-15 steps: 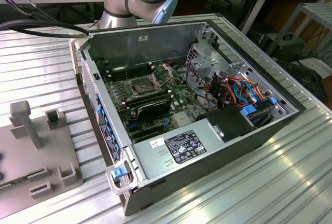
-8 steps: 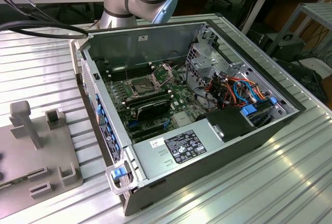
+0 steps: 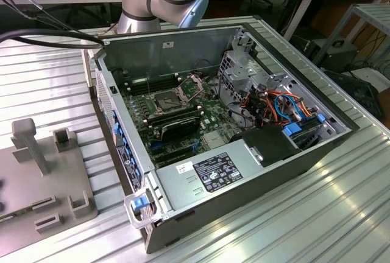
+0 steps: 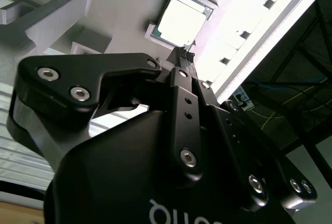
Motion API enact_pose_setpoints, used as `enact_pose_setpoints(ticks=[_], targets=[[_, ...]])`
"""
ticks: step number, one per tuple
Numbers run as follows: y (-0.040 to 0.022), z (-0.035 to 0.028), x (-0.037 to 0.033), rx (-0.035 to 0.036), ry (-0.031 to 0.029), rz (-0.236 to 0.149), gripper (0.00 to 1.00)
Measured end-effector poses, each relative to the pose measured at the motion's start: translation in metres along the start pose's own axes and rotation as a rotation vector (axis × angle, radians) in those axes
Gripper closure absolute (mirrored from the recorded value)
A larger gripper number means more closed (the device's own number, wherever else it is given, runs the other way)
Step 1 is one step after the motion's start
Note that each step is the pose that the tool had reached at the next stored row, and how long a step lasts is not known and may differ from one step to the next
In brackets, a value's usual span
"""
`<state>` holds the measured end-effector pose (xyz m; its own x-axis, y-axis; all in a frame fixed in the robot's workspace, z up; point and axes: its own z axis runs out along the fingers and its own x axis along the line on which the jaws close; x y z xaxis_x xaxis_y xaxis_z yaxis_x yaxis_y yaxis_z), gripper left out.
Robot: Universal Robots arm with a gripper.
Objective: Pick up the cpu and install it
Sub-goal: 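Pick up the cpu and move it towards the insertion slot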
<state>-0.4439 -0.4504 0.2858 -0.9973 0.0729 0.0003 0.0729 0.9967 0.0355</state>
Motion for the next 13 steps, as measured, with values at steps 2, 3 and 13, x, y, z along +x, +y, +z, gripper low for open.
enact_pose_setpoints(ticks=[2, 3, 13], targets=[[0.0, 0.0001, 0.0, 0.0, 0.0, 0.0, 0.89], [0.0, 0.0001, 0.0, 0.0, -0.0001, 0.0, 0.89], [-0.0014, 0.0009, 0.0038, 0.0, -0.0001, 0.0, 0.89]])
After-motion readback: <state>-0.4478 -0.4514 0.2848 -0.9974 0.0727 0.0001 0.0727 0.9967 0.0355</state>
